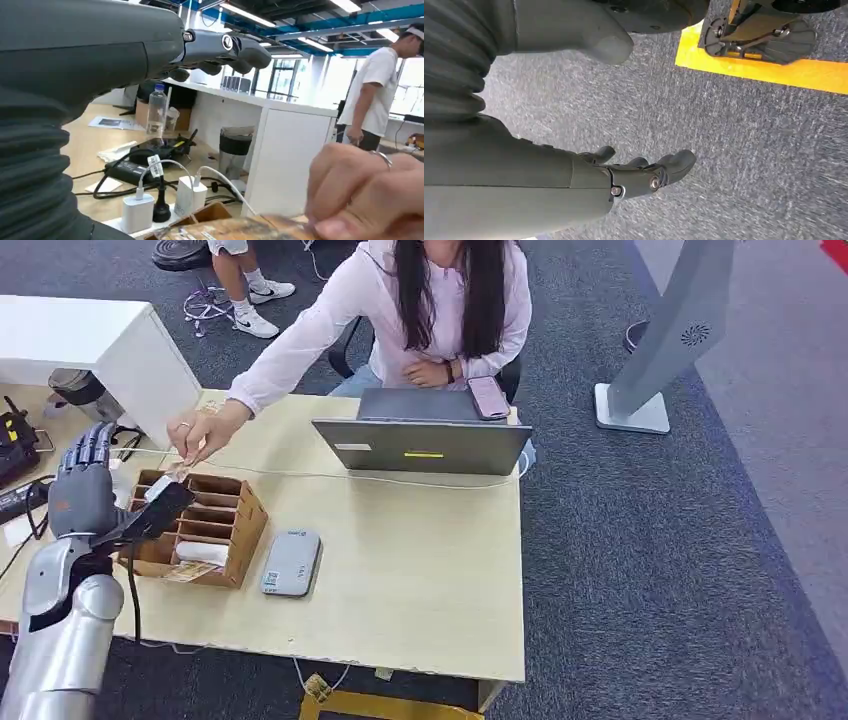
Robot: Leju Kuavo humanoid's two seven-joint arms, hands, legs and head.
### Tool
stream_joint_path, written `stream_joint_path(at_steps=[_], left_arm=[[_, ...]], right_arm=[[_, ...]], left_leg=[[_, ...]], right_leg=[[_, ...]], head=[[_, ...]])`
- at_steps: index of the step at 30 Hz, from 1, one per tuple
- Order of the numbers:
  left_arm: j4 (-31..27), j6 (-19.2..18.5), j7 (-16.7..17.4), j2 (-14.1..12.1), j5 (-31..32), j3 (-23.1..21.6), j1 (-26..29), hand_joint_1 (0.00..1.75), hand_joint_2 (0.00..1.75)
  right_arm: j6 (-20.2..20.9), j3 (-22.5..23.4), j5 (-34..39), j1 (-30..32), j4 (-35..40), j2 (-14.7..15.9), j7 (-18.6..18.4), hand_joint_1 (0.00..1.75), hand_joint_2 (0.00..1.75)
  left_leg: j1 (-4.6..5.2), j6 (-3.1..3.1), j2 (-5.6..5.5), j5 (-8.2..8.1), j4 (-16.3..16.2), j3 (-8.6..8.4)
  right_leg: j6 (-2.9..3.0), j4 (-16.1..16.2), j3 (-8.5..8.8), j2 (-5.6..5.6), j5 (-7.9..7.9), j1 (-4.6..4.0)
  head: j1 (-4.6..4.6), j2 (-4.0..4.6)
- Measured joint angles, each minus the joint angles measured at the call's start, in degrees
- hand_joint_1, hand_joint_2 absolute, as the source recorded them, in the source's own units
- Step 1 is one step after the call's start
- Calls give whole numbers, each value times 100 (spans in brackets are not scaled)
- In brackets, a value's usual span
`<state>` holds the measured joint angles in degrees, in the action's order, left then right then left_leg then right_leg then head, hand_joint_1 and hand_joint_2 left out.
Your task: Pass the card to the sensor for recognition and then transmit it.
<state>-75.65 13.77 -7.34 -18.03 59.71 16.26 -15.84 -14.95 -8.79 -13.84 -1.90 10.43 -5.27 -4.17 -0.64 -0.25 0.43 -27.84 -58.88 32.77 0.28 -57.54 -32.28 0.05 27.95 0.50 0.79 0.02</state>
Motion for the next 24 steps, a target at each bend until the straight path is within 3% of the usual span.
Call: stream_joint_path(at_steps=[2,3,4,24], left_arm=[[20,0,0,-29,7,-9,0,0,175],[35,0,0,-37,5,-17,-4,117,175],[39,0,0,-50,5,-28,-4,175,175],[35,24,-190,-142,13,-55,148,175,175]], right_arm=[[-4,-9,-17,0,-2,0,7,0,175],[-4,-24,-17,0,-7,0,17,0,175],[-4,-35,-17,-1,-7,0,26,0,175],[37,-46,88,-1,-15,0,192,0,175]], left_leg=[[0,0,0,0,0,0],[0,0,0,0,0,0],[0,0,-1,0,0,0],[0,0,-1,0,0,0]], right_leg=[[0,0,0,1,0,0],[0,0,0,1,0,0],[0,0,1,0,0,0],[0,0,0,0,0,0]], head=[[-2,0],[-2,0],[0,0],[0,0]])
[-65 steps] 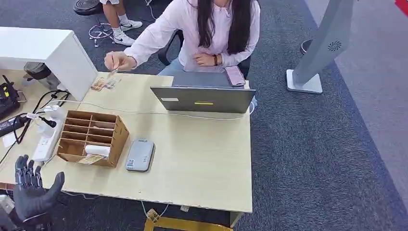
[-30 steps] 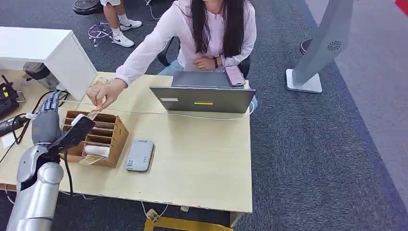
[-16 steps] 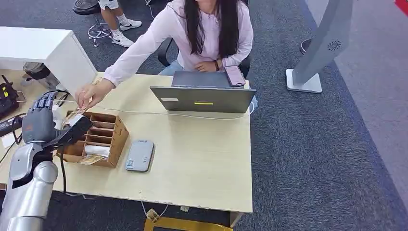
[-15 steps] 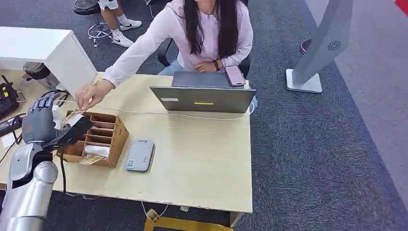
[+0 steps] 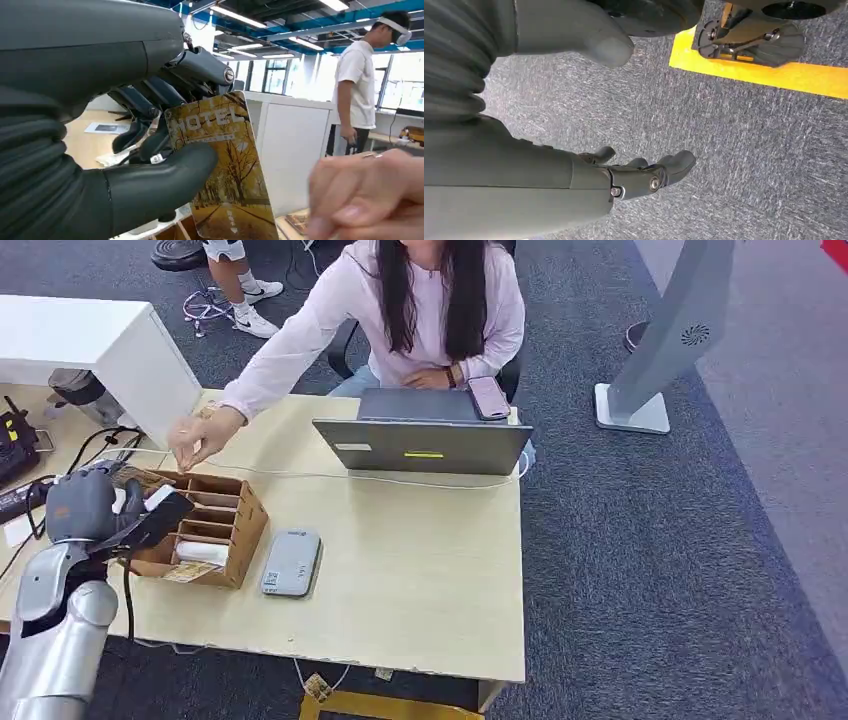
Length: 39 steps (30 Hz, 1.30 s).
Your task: Pass the card to the sensor for recognition and then transmit it.
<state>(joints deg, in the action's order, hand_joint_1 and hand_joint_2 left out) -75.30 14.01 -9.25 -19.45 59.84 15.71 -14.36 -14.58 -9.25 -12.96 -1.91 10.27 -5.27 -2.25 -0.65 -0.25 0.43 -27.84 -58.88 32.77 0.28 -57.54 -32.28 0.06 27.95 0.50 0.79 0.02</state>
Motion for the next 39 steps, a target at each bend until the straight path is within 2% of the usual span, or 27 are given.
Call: stream_joint_path(at_steps=[5,13,19,21,26,34,39], left_arm=[[-174,9,-118,124,100,-254,87,175,175],[-754,7,-90,561,533,-1018,133,175,175],[-1075,-262,216,800,752,-1803,106,175,175],[-1080,-463,393,822,870,-1967,96,175,175],[-966,-654,625,831,1034,-2166,65,175,175],[-590,-1054,1106,767,1410,-2273,-56,175,175],[-360,-1298,1274,717,1464,-2313,-155,175,175]], right_arm=[[17,2,33,-1,-2,0,33,0,175],[26,24,35,-6,-4,0,57,0,175],[-4,72,44,-11,-4,-22,72,0,175],[-28,94,44,-10,-4,-24,81,0,175],[-42,120,52,-11,-7,-26,61,0,175],[-39,166,50,-6,-20,-28,-35,0,175],[-39,197,50,-4,-22,-28,-48,0,175]], left_leg=[[1,0,-1,0,-1,0],[1,0,-2,0,-5,0],[1,0,0,0,-5,0],[1,0,0,0,-5,-1],[0,0,-1,0,-5,-1],[0,0,0,0,-5,0],[1,0,-1,0,-5,0]], right_leg=[[-1,0,0,-1,-1,1],[-3,1,1,-3,-3,1],[-2,0,1,-2,-4,2],[-2,0,1,-2,-4,1],[-2,0,0,-2,-4,0],[-2,0,0,-1,-4,1],[-2,0,1,-1,-4,1]], head=[[0,0],[-2,0],[-2,0],[0,0],[0,0],[0,0],[-2,0]])
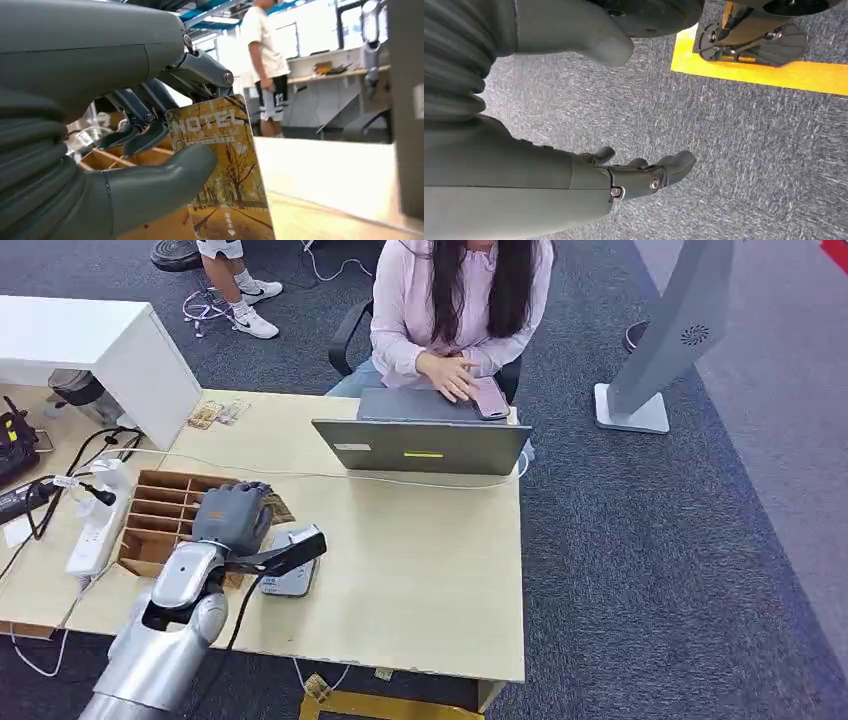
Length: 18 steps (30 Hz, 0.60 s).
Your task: Pass the card to the sensor for recognition and then transmit it.
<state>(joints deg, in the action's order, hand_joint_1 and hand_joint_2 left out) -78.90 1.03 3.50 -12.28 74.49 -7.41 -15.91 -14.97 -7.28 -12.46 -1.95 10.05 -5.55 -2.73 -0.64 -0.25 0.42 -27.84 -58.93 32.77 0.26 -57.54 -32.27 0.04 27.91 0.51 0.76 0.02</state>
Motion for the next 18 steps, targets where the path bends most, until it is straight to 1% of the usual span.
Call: stream_joint_path(at_steps=[4,9,18], left_arm=[[184,-133,68,-28,0,-66,-36,175,175],[428,-299,65,-33,-26,-155,-51,175,175],[664,-603,-77,-114,-179,-395,-117,175,175]], right_arm=[[0,15,0,-1,0,-2,11,0,175],[0,44,-4,0,0,-2,-2,0,175],[7,52,-15,-1,0,-2,-26,0,175]], left_leg=[[0,0,0,0,0,0],[0,0,1,0,0,0],[0,0,-2,0,0,-1]], right_leg=[[0,0,0,0,0,0],[0,0,0,0,0,0],[0,0,3,-2,0,0]], head=[[0,0],[0,0],[2,0]])
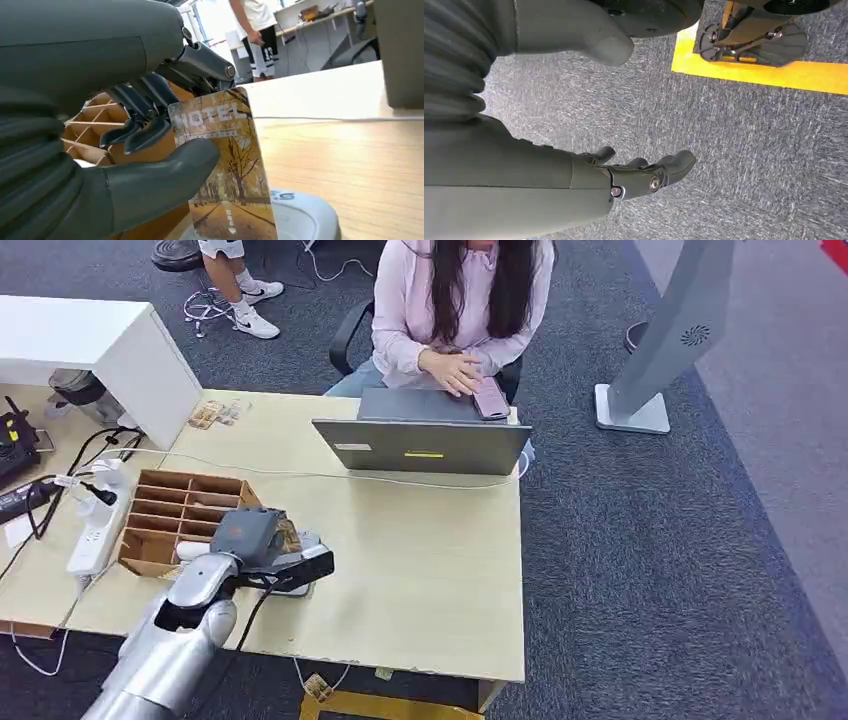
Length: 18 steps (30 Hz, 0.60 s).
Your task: Pass the card to the sensor for recognition and then transmit it.
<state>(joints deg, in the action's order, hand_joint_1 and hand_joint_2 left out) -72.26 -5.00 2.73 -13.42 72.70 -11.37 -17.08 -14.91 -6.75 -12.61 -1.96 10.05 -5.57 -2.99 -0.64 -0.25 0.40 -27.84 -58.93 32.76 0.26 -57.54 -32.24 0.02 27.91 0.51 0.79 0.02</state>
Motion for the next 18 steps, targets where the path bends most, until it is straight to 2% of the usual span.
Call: stream_joint_path(at_steps=[5,11,18], left_arm=[[42,-9,-35,-26,-79,-94,-67,175,175],[44,661,98,-4,-29,-101,-187,175,175],[-79,1620,284,-7,448,-63,-762,175,175]], right_arm=[[11,7,0,1,0,0,2,0,175],[26,50,-24,4,0,0,20,0,175],[72,52,-175,3,0,0,37,0,175]], left_leg=[[0,1,0,5,0,-2],[-1,2,-1,8,-1,-1],[-1,2,-2,8,-1,2]], right_leg=[[0,0,1,0,-1,0],[1,0,-2,0,-1,0],[1,-1,-1,-1,-2,0]], head=[[0,0],[0,0],[-2,0]])
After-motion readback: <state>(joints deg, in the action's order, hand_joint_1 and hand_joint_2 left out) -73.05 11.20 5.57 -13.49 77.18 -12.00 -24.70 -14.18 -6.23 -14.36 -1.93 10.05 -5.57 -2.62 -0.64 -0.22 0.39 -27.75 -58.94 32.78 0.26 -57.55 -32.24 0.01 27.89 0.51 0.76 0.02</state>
